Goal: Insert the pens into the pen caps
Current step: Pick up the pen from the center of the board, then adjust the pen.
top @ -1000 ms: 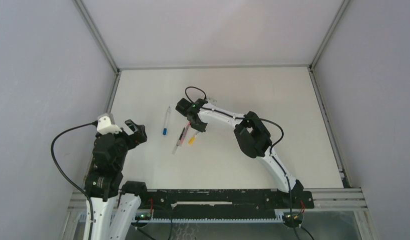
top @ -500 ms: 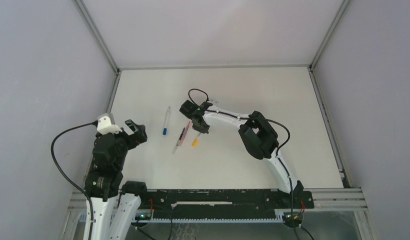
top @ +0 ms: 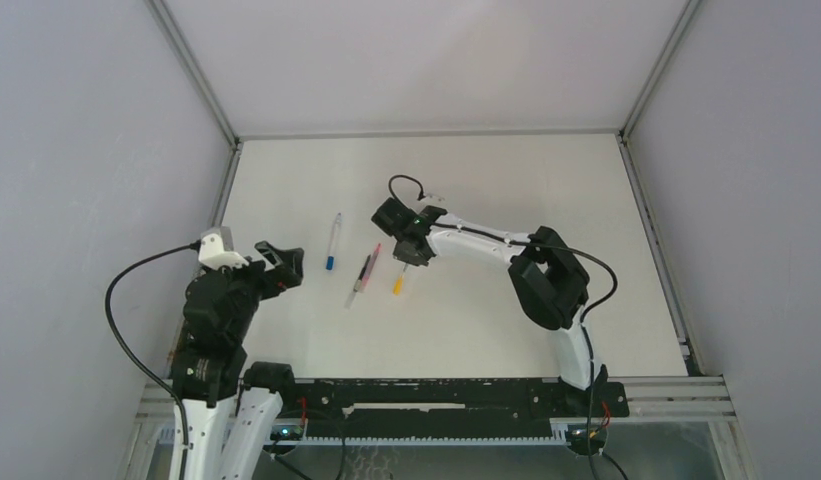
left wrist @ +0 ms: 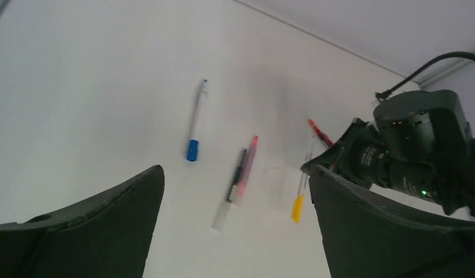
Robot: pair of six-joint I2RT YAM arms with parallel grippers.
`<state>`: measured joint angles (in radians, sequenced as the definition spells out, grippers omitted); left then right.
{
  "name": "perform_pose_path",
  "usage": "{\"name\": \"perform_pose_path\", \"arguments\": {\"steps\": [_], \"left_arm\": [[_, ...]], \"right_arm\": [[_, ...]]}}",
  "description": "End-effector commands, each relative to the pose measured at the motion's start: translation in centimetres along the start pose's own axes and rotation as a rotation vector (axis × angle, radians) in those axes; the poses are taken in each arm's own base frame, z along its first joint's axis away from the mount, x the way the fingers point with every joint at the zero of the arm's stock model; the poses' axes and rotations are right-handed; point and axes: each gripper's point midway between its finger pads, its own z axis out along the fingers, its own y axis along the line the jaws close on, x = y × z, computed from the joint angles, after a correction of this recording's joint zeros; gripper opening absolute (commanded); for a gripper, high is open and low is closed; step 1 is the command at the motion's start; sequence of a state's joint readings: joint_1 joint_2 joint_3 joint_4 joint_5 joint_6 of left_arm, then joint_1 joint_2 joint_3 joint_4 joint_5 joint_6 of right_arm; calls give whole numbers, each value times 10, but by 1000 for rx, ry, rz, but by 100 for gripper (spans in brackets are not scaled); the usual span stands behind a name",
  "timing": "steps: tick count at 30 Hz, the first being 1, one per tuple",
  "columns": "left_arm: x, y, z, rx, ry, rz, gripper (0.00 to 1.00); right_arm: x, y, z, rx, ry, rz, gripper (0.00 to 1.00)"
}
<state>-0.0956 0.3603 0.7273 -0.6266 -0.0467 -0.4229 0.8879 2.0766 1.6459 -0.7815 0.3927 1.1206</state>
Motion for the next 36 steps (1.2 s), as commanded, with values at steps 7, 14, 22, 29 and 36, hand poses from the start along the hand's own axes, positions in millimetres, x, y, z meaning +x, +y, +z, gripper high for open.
{"name": "perform_pose_path", "arguments": {"steps": [7,14,22,29,36], "left_arm": [[55,-76,20,447,152,-371,100],[96,-107,24,514,262,-386,100],[117,-129,35,598,305,-415,89],[99,-157,26,724,276,-408,85],[92,-188,13,830,287,-367,80]], "right_arm": [[-8,1,-51,-255,-13,-59,0],[-13,3,-83,-410,-23,-60,0],[-31,-6,-127,-556,-41,-32,0],[-39,-11,-159,-664,-39,7,0],[-43,-7,-175,-714,-46,17,0]]}}
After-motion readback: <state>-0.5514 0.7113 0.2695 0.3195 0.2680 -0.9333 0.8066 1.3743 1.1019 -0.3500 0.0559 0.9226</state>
